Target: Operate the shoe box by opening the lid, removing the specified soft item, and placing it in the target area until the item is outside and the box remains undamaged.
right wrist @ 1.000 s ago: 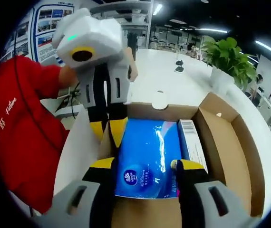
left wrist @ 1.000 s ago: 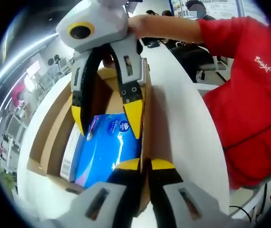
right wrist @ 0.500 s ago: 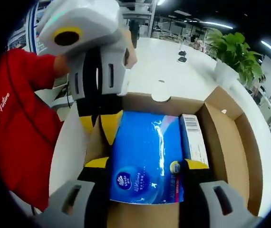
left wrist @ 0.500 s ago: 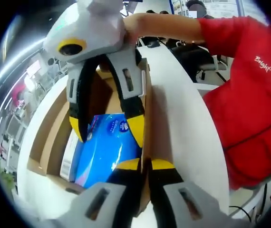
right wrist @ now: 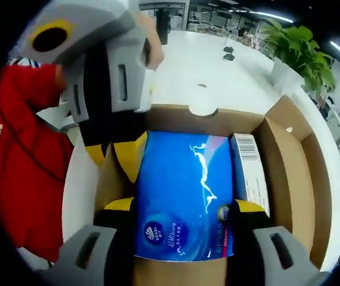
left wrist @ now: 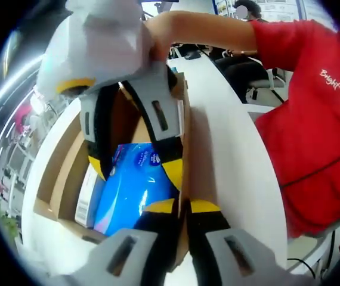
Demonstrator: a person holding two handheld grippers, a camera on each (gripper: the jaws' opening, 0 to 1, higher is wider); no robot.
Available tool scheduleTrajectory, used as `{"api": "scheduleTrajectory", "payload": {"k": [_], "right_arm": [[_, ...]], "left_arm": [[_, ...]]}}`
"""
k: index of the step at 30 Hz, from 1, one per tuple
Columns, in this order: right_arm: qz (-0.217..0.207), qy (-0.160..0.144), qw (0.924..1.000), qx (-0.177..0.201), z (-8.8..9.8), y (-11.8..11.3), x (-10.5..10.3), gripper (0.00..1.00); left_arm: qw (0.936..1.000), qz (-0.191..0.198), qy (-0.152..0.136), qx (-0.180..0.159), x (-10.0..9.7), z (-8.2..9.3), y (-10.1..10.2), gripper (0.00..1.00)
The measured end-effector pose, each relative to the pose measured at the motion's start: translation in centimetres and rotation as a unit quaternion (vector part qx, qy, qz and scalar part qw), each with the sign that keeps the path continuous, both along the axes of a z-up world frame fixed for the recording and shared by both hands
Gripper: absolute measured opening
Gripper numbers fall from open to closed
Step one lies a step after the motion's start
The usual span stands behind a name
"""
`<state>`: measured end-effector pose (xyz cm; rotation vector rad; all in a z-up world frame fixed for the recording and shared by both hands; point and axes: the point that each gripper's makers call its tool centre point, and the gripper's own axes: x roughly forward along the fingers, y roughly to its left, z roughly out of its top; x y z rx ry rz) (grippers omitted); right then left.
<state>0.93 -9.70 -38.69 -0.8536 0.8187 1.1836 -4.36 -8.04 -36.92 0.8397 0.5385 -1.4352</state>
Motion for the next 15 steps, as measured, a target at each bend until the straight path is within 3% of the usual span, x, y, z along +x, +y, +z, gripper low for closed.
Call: {"api": "scheduleTrajectory", "payload": {"k": [4, 8, 15], "right_arm": [[-0.001, 0.009, 0.9999, -0.012, 0.0, 0.1, 0.2, 0.65], [0.012, 0.012, 0.9998, -0.007, 0.1, -0.6, -0.2, 0.64], [0.033, 0.012, 0.9988, -0.032, 0.0, -2.5, -0.3, 0.64]], "left_arm": [[1.0, 0.001, 0.0, 0.0, -0.1, 0.1, 0.0, 0.06], [1.0, 0.005, 0.0, -0.003, 0.1, 0.0, 0.1, 0.06], [1.0, 0.002, 0.0, -0.001, 0.0, 0.1, 0.0, 0.05]]}}
